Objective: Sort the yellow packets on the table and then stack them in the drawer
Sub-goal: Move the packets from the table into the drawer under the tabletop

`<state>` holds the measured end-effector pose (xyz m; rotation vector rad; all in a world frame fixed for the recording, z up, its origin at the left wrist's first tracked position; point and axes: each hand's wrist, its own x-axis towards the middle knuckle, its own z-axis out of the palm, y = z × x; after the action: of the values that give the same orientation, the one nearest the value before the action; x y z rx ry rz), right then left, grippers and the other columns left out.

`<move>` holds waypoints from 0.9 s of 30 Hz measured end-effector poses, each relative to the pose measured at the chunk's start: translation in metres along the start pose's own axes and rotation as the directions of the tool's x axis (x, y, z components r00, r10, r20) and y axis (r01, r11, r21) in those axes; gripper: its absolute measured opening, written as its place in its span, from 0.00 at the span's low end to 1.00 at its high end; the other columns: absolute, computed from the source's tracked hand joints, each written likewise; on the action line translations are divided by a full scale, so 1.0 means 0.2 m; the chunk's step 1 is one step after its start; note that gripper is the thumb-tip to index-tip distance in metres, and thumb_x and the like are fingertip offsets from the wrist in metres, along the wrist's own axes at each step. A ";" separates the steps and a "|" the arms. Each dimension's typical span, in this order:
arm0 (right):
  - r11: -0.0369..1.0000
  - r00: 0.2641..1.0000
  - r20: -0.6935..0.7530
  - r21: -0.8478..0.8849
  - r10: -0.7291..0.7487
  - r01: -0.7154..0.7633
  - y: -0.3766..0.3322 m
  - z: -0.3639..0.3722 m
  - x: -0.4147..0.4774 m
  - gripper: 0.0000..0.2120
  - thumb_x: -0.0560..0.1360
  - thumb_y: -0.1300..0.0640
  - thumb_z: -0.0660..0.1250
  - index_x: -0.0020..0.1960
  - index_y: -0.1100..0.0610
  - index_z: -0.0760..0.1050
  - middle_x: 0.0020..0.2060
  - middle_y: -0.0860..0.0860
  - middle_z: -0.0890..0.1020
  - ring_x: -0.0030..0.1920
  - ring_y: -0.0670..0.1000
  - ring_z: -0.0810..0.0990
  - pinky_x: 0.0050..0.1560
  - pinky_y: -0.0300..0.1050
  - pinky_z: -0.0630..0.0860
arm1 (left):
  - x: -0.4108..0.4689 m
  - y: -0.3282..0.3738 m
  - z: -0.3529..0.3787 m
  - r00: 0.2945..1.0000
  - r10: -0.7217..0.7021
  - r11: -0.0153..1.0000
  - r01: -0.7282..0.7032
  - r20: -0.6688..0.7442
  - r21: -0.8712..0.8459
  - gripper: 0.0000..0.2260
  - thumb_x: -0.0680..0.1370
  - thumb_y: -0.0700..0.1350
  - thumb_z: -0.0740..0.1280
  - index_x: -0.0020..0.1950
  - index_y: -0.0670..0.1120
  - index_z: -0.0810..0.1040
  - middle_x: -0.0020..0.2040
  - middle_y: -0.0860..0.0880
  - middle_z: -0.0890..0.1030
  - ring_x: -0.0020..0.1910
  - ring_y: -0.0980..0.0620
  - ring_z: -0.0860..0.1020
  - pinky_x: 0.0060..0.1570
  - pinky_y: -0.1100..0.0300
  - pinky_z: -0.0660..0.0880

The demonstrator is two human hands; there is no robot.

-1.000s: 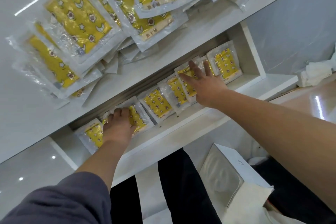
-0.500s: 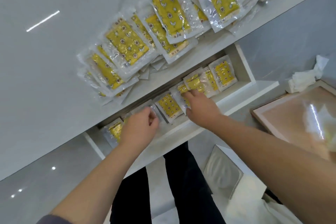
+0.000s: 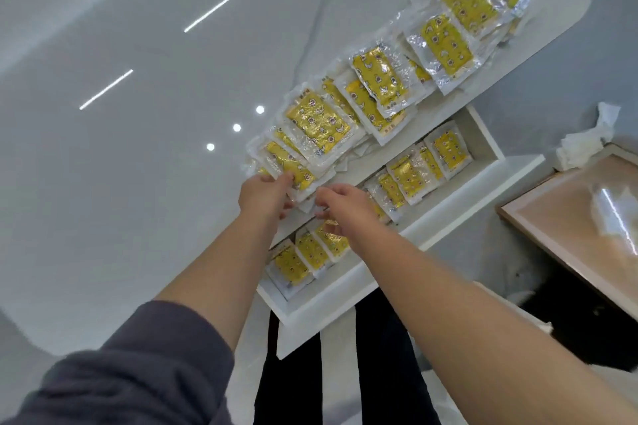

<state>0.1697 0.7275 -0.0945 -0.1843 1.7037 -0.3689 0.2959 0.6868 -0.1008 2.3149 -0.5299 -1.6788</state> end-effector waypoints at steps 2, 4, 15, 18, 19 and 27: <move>1.000 1.000 -0.014 0.005 -0.001 0.001 -0.01 0.04 0.02 0.11 0.78 0.51 0.66 0.56 0.57 0.76 0.45 0.53 0.83 0.42 0.51 0.82 0.37 0.44 0.78 | 0.03 -0.01 -0.01 1.000 0.013 1.000 -0.013 0.015 -0.011 0.11 0.75 0.48 0.71 0.40 0.44 0.74 0.32 0.44 0.78 0.29 0.48 0.77 0.37 0.54 0.74; 0.999 1.000 0.006 0.044 0.009 -0.009 -0.01 0.06 0.03 0.12 0.78 0.52 0.66 0.56 0.59 0.75 0.44 0.52 0.82 0.41 0.49 0.82 0.34 0.42 0.76 | 0.05 -0.02 -0.02 0.997 0.051 0.998 -0.049 0.059 -0.036 0.12 0.76 0.47 0.70 0.37 0.44 0.72 0.32 0.43 0.77 0.30 0.47 0.75 0.37 0.53 0.73; 0.976 0.910 0.414 0.183 0.036 -0.121 0.09 0.00 -0.04 0.16 0.78 0.53 0.67 0.62 0.60 0.76 0.56 0.57 0.83 0.51 0.54 0.82 0.51 0.49 0.81 | -0.10 -0.16 -0.38 0.944 0.123 0.982 -0.160 0.307 0.098 0.12 0.74 0.33 0.70 0.37 0.43 0.69 0.41 0.42 0.81 0.44 0.45 0.81 0.47 0.53 0.80; 0.991 0.908 0.414 0.085 0.063 -0.107 0.12 0.00 -0.06 0.17 0.75 0.56 0.71 0.62 0.57 0.75 0.54 0.55 0.84 0.53 0.55 0.83 0.56 0.54 0.80 | -0.14 -0.18 -0.40 0.917 0.122 0.965 -0.199 0.379 0.170 0.11 0.72 0.34 0.73 0.43 0.43 0.71 0.42 0.41 0.83 0.41 0.46 0.83 0.44 0.55 0.80; 0.994 0.919 0.390 0.064 0.060 -0.092 0.12 0.00 -0.06 0.16 0.74 0.57 0.72 0.60 0.57 0.76 0.53 0.54 0.85 0.52 0.55 0.84 0.55 0.54 0.80 | -0.14 -0.18 -0.39 0.914 0.120 0.961 -0.205 0.389 0.186 0.12 0.72 0.35 0.73 0.45 0.44 0.72 0.42 0.42 0.83 0.41 0.47 0.83 0.44 0.56 0.80; 0.993 0.926 0.376 0.102 0.020 -0.063 0.11 -0.18 -0.02 0.10 0.77 0.60 0.68 0.58 0.57 0.77 0.52 0.55 0.84 0.52 0.55 0.83 0.53 0.52 0.80 | -0.08 -0.06 -0.22 0.855 0.039 0.979 -0.135 0.518 0.150 0.04 0.78 0.44 0.68 0.52 0.48 0.80 0.49 0.48 0.84 0.46 0.50 0.83 0.45 0.58 0.79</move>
<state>0.1371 0.7551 -0.0941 -0.1263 1.3033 -0.3709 0.3345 0.7036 -0.0783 1.8882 -0.9080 -2.2928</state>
